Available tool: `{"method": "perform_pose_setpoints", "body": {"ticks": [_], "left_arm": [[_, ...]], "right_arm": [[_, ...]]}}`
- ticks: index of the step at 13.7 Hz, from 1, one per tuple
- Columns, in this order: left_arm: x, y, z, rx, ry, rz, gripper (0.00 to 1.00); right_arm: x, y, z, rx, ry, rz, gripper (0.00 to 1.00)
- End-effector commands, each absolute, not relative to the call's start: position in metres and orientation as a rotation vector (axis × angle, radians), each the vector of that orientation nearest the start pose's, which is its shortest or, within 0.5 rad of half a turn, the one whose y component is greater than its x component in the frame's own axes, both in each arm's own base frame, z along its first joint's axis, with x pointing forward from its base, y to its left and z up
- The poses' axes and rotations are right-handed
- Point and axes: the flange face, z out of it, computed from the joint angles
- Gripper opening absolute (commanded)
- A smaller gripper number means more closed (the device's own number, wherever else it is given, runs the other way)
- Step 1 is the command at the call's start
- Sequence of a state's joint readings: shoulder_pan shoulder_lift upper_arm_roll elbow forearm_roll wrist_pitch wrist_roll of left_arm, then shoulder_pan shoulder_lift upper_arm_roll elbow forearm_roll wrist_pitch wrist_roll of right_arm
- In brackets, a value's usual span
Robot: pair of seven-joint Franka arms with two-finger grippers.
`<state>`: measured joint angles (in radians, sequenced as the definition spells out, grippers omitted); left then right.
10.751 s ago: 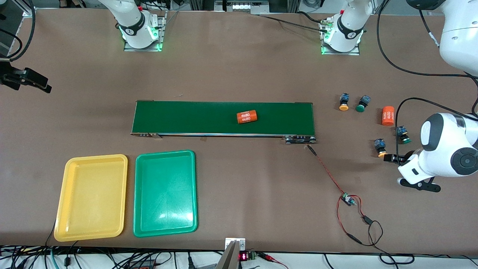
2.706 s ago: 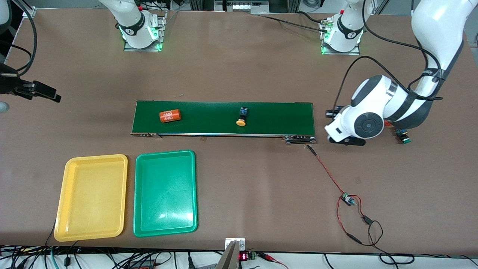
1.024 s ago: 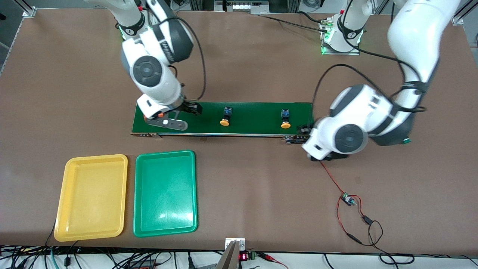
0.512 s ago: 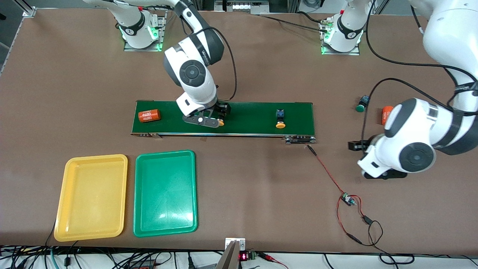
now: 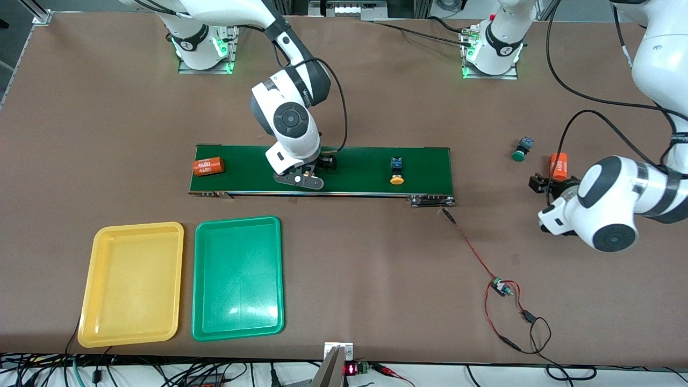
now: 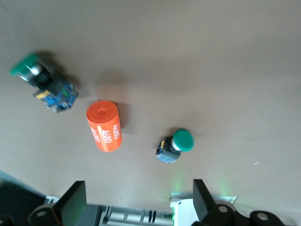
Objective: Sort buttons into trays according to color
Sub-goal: 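Grasp a yellow button with the right gripper while the left grasps a cylinder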
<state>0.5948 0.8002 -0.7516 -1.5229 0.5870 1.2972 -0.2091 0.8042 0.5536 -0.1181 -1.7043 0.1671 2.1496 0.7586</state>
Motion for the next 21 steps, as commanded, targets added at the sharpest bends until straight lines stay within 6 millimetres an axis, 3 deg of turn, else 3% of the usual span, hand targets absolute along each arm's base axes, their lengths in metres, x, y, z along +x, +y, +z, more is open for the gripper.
{"method": "perform_pose_setpoints", "body": {"ticks": [1, 5, 6, 9, 10, 11, 13, 15, 17, 19, 20, 21], "left_arm": [[0.568, 0.061, 0.22, -2.732, 0.188, 1.144, 1.0], [0.522, 0.081, 0.194, -2.73, 0.259, 0.943, 1.0], [0.522, 0.088, 0.193, -2.732, 0.258, 0.912, 1.0], [0.516, 0.103, 0.173, -2.762, 0.295, 0.804, 1.0], [0.515, 0.107, 0.169, -2.757, 0.309, 0.776, 1.0], [0.512, 0.111, 0.165, -2.757, 0.309, 0.782, 0.96], [0.509, 0.111, 0.162, -2.76, 0.313, 0.791, 0.71], [0.51, 0.112, 0.162, -2.761, 0.314, 0.791, 0.45], [0.509, 0.111, 0.162, -2.757, 0.321, 0.798, 0.33], [0.517, 0.108, 0.18, -2.741, 0.388, 0.789, 0.28], [0.53, 0.096, 0.2, -2.732, 0.453, 0.765, 0.28], [0.541, 0.082, 0.222, -2.718, 0.513, 0.755, 0.28]], "right_arm": [[0.505, 0.433, 0.265, -3.14, 0.188, 0.193, 0.57], [0.501, 0.434, 0.248, -3.16, 0.178, 0.219, 0.37], [0.501, 0.435, 0.248, -3.159, 0.178, 0.217, 0.34], [0.503, 0.436, 0.253, -3.147, 0.178, 0.202, 0.06], [0.507, 0.439, 0.263, -3.133, 0.178, 0.178, 0.02], [0.519, 0.446, 0.287, -3.102, 0.183, 0.138, 0.0], [0.547, 0.437, 0.33, -3.091, 0.224, 0.129, 0.0], [0.578, 0.408, 0.367, -3.102, 0.293, 0.133, 0.0], [0.611, 0.364, 0.382, -3.098, 0.401, 0.088, 0.0], [0.644, 0.302, 0.386, -3.1, 0.464, 0.054, 0.0], [0.659, 0.269, 0.384, -3.101, 0.481, 0.046, 0.0], [0.677, 0.223, 0.38, -3.099, 0.502, 0.047, 0.0]]}}
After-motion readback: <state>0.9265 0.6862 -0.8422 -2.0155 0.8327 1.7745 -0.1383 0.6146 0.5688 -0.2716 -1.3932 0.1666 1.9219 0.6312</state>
